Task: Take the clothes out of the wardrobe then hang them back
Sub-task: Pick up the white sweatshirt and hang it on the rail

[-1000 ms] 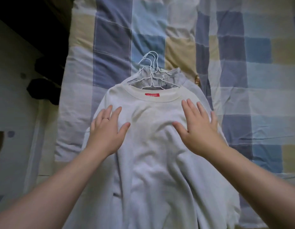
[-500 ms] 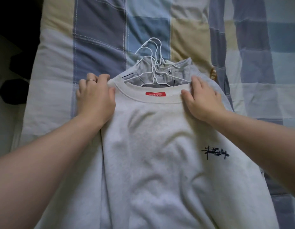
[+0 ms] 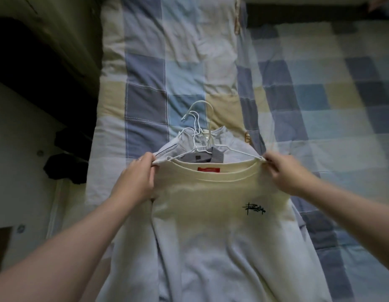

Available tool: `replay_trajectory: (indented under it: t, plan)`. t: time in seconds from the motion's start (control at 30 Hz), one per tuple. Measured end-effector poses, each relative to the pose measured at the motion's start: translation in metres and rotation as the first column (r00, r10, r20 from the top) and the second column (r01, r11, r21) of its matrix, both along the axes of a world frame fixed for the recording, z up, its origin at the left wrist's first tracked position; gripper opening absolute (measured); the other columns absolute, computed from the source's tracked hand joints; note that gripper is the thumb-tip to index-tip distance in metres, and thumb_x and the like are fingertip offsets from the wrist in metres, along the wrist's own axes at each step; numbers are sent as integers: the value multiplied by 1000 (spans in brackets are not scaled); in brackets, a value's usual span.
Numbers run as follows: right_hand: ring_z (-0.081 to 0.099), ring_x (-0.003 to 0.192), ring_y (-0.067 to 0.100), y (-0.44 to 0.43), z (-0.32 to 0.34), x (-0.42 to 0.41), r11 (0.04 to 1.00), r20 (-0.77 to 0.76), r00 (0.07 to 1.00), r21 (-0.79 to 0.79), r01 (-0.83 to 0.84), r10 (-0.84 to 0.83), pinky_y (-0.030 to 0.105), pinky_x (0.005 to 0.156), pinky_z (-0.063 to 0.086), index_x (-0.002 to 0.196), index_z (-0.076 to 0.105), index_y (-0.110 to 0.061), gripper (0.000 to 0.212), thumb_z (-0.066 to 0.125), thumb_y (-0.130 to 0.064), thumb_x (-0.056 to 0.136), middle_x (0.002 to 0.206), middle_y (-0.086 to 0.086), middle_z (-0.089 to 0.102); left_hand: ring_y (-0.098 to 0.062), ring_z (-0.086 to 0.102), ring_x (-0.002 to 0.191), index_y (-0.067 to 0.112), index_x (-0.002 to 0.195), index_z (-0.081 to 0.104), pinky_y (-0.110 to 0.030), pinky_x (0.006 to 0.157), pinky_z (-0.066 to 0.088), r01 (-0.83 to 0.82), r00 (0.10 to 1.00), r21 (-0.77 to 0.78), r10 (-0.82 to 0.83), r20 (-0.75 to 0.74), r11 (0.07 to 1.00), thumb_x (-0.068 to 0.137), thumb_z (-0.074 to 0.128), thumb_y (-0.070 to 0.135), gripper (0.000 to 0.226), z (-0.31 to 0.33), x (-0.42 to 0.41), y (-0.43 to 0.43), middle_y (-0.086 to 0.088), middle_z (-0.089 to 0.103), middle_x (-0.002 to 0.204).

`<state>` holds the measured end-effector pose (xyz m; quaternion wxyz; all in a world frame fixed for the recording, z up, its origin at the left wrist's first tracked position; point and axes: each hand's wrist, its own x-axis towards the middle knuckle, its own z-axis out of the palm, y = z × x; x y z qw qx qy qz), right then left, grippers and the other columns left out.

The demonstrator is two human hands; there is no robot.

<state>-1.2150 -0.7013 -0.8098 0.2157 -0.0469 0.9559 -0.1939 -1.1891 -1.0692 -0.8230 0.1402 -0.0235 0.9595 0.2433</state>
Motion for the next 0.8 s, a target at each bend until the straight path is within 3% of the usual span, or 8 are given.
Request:
replay_trajectory:
  t: [0.17,0.3,0.4,0.5,0.63,0.8]
  plan:
    - [60,79,33,11,106,78,999,-60,997,-30,43,-45,45,67,48,87,43,-33,15,47,-23,96,83,5,62,-36,56,98,14,104,58,-49,81,47,130,991,74,-131,5,989,94,43,16,18,72,40,-5,-13,62,100]
    - [63,81,36,25,182,143,991,-146,981,-36,126,-130,41,66,47,96,58,-22,9,51,-16,93,88,13,67,-37,59,100,5,107,65,-40,84,43,220,975,145,-221,-9,965,96,54,2,17,136,75,6,-20,65,104]
    - [63,81,35,37,226,183,982,-192,963,-33,185,-188,36,64,41,97,61,-14,11,55,-6,94,88,11,68,-31,62,100,2,111,70,-26,80,37,250,968,244,-248,-40,937,96,57,2,20,179,90,18,-17,69,106]
    - [62,77,34,50,269,227,967,-266,930,-48,251,-254,28,63,28,95,62,-9,10,55,-2,94,85,13,67,-27,61,96,9,109,70,-26,79,38,266,962,347,-271,-37,899,97,56,5,19,216,103,35,-9,68,99]
    - [60,80,29,72,305,285,916,-314,860,-108,387,-401,33,66,37,98,62,-12,11,52,-8,97,86,1,63,-15,58,95,18,108,68,-26,83,41,264,962,474,-264,-69,840,101,52,15,18,255,120,78,0,65,97]
    - [61,86,30,113,324,365,799,-287,749,-133,587,-597,45,76,47,99,61,-9,18,47,-20,102,91,10,67,11,55,89,18,97,65,-6,78,37,274,956,626,-275,-99,730,101,47,5,22,300,152,167,10,63,93]
